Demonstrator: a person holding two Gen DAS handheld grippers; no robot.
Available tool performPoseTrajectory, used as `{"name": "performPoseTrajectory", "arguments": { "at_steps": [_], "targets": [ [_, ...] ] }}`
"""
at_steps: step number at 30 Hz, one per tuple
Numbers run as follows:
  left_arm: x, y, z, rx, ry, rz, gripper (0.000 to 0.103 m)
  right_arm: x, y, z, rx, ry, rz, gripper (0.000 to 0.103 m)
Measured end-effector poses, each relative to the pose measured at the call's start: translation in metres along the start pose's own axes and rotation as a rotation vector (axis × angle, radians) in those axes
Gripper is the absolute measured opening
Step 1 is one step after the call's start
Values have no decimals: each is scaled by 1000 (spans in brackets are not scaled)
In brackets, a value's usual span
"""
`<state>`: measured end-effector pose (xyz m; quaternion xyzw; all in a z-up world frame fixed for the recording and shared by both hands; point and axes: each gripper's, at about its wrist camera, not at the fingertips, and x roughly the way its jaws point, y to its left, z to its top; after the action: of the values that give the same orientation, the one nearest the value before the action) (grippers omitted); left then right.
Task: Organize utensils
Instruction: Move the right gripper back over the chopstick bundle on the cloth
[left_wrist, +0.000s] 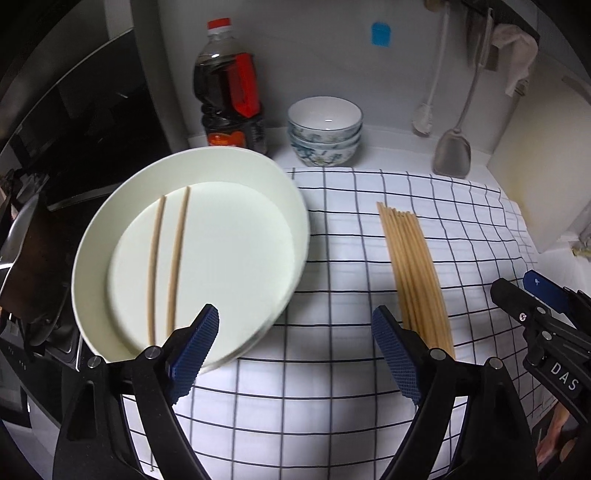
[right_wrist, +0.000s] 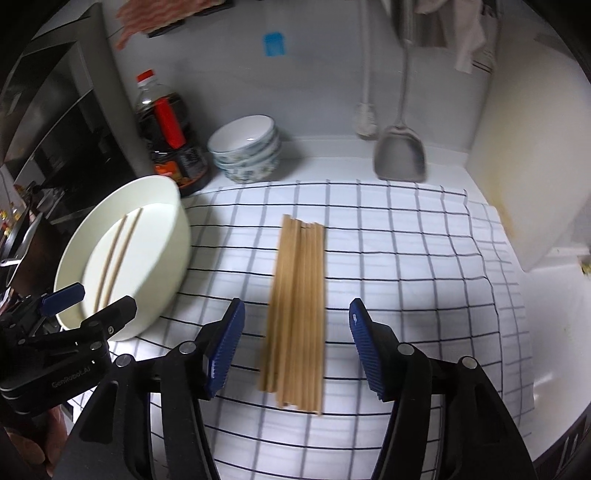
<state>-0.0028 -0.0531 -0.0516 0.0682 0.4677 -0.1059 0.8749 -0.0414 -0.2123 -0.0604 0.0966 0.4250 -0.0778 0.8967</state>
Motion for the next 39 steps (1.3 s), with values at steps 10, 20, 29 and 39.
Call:
{"name": "performPoseTrajectory", "arguments": {
  "at_steps": [10,20,29,39],
  "targets": [
    [19,-43,-7,53,22,-2,87,19,-43,-18,59,38,-25,58],
    [50,-64,-12,84,28,15,87,49,-68,-37,68,72,-56,60],
    [70,-70,-19,83,58,32,87,81,-67,-40,66,92,-2,60],
    [85,-69,-19,60,74,44,87,99,-54,-33,5,93,14,60]
  ]
}}
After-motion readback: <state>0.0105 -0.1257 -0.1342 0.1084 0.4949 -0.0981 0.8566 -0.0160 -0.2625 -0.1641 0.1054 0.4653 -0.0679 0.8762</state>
